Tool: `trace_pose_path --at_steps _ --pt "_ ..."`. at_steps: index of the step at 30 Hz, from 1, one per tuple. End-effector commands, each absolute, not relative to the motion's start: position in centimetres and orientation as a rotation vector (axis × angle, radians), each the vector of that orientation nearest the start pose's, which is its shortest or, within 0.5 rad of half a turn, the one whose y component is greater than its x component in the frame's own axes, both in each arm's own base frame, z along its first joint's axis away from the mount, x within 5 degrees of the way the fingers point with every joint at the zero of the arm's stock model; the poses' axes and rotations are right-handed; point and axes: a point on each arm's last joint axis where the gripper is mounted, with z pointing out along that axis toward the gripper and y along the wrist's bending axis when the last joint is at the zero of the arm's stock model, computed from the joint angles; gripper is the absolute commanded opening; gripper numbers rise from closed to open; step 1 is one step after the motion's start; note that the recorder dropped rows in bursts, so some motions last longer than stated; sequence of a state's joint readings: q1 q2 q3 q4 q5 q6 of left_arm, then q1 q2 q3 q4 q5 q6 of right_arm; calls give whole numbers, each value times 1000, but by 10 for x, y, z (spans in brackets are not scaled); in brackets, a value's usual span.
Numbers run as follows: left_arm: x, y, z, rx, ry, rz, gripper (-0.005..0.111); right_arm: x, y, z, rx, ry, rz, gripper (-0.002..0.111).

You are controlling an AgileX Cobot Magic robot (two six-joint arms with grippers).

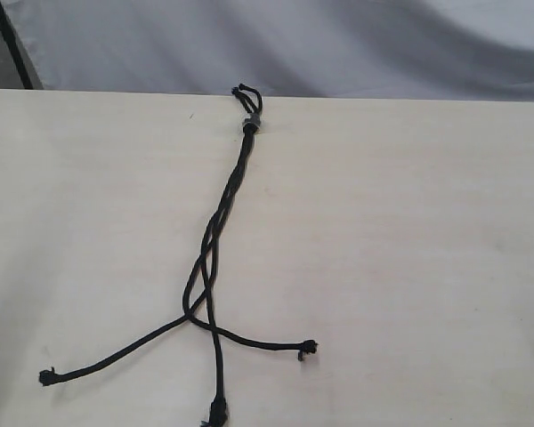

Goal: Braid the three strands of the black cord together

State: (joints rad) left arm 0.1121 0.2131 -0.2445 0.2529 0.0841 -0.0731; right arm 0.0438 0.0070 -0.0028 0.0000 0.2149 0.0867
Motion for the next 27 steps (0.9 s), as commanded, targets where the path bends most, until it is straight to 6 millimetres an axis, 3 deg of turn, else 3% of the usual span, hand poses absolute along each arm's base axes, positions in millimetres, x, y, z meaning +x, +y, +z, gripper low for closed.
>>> trace_pose_path --at_steps 1,8,13,15,21,27 --pt "65 15 257 -35 1555 299 0 56 2 194 32 1700 92 0" --pt "68 15 240 -68 1588 270 0 56 2 194 45 1700 81 0" --pt "70 11 222 -28 1476 244 0 56 -3 194 113 1696 21 0" --pt "69 12 225 -52 1403 227 0 56 -5 194 140 1694 -3 0" --pt "68 13 222 -105 1437 200 0 55 -7 194 175 1691 -34 0" --pt "55 13 221 -145 1395 204 0 55 -7 194 175 1691 -34 0"
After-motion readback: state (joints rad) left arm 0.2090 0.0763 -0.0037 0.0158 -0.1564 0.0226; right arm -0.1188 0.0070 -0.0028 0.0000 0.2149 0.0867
